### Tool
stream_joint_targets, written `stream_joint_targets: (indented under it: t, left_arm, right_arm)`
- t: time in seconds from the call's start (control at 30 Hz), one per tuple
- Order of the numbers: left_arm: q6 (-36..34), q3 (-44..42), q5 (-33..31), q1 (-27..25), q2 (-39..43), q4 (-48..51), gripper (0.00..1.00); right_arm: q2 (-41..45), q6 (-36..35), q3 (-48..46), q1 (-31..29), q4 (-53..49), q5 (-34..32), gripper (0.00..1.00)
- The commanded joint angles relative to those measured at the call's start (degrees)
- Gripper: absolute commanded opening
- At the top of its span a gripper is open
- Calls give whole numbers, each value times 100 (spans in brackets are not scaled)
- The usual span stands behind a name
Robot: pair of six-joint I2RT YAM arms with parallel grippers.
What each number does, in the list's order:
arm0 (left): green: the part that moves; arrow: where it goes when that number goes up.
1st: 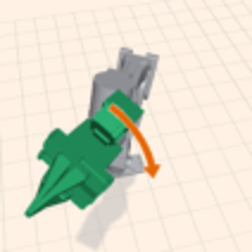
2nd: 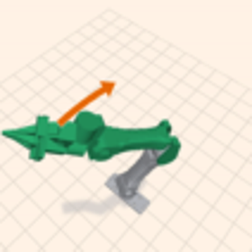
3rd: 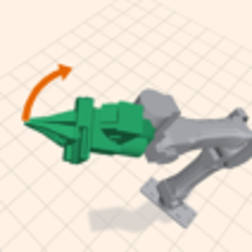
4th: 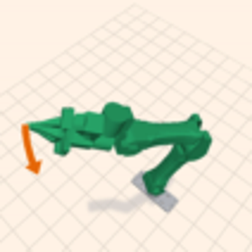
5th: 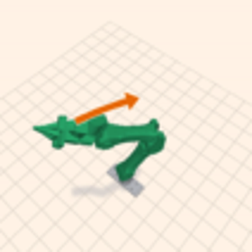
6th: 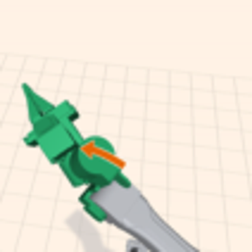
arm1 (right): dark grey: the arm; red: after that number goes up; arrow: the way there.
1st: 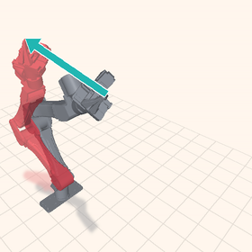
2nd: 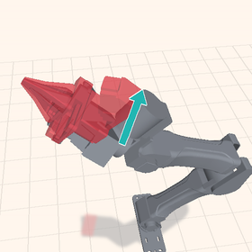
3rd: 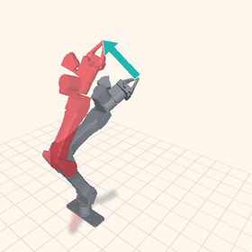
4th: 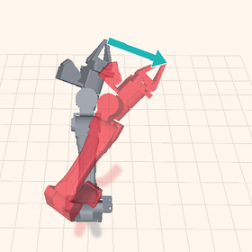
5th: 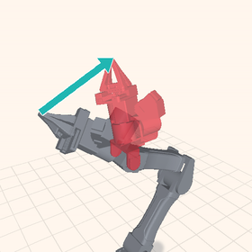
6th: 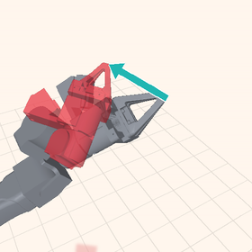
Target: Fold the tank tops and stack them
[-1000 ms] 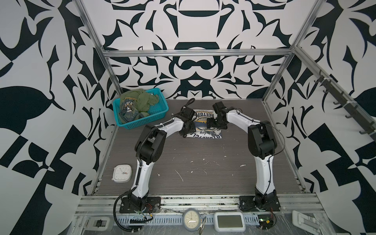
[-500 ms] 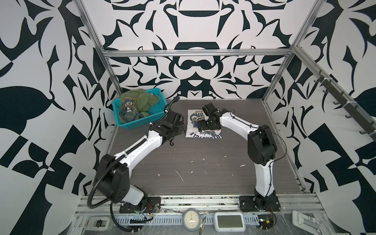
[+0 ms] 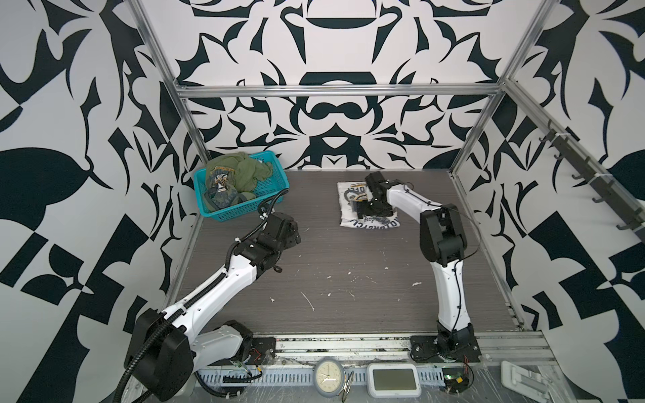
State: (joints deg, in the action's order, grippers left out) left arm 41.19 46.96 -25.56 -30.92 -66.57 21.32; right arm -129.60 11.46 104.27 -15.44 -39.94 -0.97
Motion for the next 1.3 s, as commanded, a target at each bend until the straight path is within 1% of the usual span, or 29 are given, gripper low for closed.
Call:
stream_joint_targets:
  t: [0.0,0.13,0.27,0.33,0.5,0.67,0.73,0.83,0.9,0.93,1.07,1.13,1.17,1.2,1.27]
  left_arm:
    - [-88,-108,-184,250,126,30,84]
    - [-154,-142,-65,466,148,6,84]
    - [-257,-138,6,575,122,-5,84]
    - [-286,-104,0,595,110,31,84]
    - [-322,-2,-19,642,35,77,84]
    - [-403,288,-56,693,-134,219,84]
    - [-466,432,-64,704,-179,232,84]
    - [-595,818,-44,784,-377,369,84]
    - [-696,1203,-61,876,-599,550,84]
    - [-725,1395,-85,929,-838,654,84]
    - [-766,2123,-87,1232,-1383,971,84]
    - [-763,2462,-92,1402,-1625,1089,84]
    - [-756,2626,-74,1487,-1743,1135,84]
    - [-762,2788,-75,1581,-1863,1175,84]
    - [-762,3096,-55,1780,-2104,1298,84]
  right_arm:
    - [-111,-604,205,713,-482,-455,99]
    - [-364,-808,547,1245,-664,-471,99]
    - [-618,-1473,882,1598,-740,-681,99]
    - [-764,-1598,1222,1725,-953,-806,98]
    - [-811,-1680,1598,1818,-1287,-1337,98]
    - [-534,-1426,1614,1822,-1554,-1318,98]
    - [-289,-1306,1515,1783,-1674,-1169,97]
    - [473,-1190,989,1600,-1576,-1082,97]
    - [1122,-991,499,1417,-1388,-1096,97]
    - [1419,-886,206,1316,-1266,-1105,97]
    - [2792,455,-1374,530,-334,-1211,97]
    - [3405,826,-2244,193,287,-534,96]
    - [3701,968,-2655,49,610,-249,98]
    - [4000,1068,-3039,-47,875,-63,100]
    - [4530,1158,-3645,-158,1203,31,100]
